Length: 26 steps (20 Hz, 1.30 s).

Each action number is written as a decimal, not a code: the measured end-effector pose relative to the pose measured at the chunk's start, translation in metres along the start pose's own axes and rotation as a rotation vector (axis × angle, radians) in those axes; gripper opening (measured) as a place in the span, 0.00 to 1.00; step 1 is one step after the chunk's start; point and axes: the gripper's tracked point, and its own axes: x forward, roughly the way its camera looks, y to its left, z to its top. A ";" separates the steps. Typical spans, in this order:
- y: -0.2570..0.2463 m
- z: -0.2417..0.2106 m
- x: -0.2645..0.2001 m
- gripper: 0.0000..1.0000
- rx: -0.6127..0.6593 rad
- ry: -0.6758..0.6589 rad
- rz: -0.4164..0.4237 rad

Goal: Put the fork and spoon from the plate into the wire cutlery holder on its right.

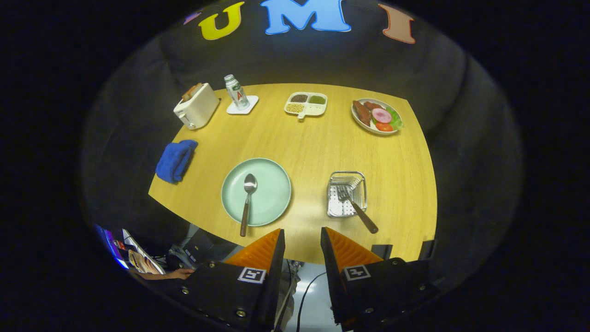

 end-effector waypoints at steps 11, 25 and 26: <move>0.095 -0.042 0.041 0.47 -0.155 -0.049 0.051; 0.108 -0.091 0.122 0.47 -0.057 0.143 0.018; 0.111 -0.093 0.127 0.47 -0.051 0.152 0.020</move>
